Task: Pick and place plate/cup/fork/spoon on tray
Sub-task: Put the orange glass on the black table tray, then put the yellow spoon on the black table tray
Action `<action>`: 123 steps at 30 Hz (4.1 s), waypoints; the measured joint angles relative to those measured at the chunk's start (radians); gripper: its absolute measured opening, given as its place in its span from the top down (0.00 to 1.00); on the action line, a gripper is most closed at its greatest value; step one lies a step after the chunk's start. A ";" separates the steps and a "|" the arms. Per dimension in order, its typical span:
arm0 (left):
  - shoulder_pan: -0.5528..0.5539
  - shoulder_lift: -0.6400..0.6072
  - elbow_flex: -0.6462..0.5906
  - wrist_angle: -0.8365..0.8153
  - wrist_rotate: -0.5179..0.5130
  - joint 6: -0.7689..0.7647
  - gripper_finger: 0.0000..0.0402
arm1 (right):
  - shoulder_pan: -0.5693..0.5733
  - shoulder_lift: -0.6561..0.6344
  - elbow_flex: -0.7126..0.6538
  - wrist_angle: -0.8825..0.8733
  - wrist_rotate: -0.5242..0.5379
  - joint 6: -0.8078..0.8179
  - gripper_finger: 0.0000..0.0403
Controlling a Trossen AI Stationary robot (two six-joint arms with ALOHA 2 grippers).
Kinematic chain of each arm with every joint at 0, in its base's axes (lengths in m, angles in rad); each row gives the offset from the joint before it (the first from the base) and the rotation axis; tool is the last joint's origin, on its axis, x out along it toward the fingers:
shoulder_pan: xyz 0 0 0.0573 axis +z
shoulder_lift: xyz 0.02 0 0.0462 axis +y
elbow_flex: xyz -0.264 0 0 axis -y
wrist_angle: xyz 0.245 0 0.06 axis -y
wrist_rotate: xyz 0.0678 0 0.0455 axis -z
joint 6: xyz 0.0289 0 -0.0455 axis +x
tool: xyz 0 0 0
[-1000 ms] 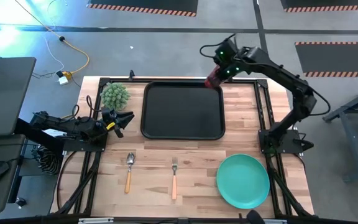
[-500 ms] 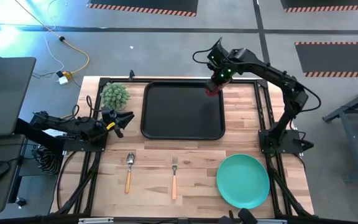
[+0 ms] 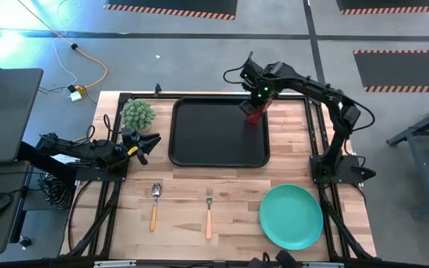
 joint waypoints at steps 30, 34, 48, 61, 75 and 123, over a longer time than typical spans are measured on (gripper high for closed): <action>0.000 0.000 0.000 0.000 0.001 0.010 0.75 | 0.074 0.056 0.000 0.015 0.109 -0.079 0.93; 0.000 0.000 0.000 0.000 0.001 0.010 0.75 | 0.074 0.056 0.000 0.015 0.107 -0.080 0.89; 0.000 0.000 0.000 0.000 0.001 0.010 0.75 | 0.074 0.056 0.000 0.030 0.110 -0.086 0.72; 0.000 0.000 0.000 0.000 0.001 0.012 0.75 | 0.074 0.056 0.177 -0.037 0.112 -0.055 0.72; 0.000 0.000 0.000 0.006 0.025 -0.036 0.75 | 0.164 0.055 0.375 -0.152 0.073 0.090 0.72; 0.000 0.698 0.955 -1.041 0.449 -0.682 0.75 | 0.287 0.055 0.376 -0.085 0.113 0.184 0.72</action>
